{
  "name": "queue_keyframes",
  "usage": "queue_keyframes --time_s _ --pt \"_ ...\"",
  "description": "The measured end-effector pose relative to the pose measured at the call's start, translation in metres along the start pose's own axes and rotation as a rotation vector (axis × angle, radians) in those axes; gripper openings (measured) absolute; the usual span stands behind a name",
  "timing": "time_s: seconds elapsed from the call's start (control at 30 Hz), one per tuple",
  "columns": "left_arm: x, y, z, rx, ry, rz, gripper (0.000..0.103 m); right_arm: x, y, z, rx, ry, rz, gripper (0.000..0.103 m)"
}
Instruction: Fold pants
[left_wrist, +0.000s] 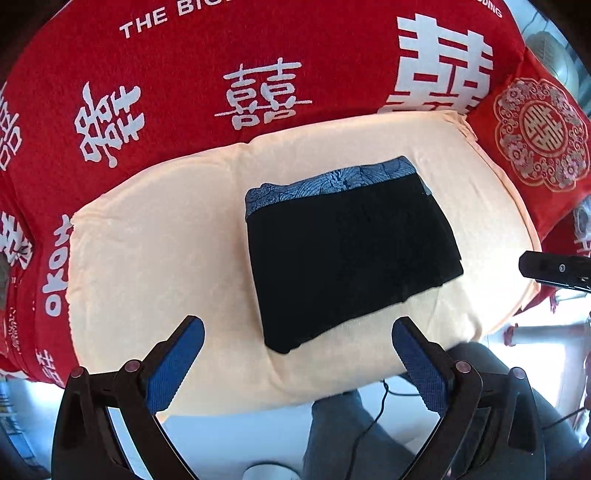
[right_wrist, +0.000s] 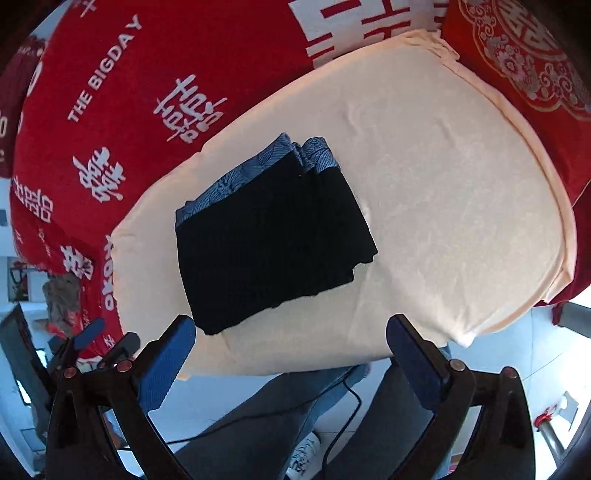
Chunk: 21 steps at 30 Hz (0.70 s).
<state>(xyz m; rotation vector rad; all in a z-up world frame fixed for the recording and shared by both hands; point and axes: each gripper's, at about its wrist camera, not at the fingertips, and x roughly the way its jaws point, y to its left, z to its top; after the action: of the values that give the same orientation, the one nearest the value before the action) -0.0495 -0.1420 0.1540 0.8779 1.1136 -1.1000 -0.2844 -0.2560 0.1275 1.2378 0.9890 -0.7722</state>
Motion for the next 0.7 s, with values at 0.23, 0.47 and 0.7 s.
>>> queue_keyframes --time_s 0.23,0.47,0.7 --pt "-0.013 0.007 0.003 -0.020 0.008 0.022 0.102 -0.019 0.018 0.005 -0.053 -0.022 -0.046 0.103" --pt "-0.011 0.016 0.001 -0.050 0.034 0.033 0.102 -0.027 0.045 0.011 -0.114 0.020 -0.076 0.103" --pt "-0.014 0.018 -0.006 -0.046 0.038 0.009 0.102 -0.019 0.086 -0.002 -0.322 0.046 -0.259 0.103"
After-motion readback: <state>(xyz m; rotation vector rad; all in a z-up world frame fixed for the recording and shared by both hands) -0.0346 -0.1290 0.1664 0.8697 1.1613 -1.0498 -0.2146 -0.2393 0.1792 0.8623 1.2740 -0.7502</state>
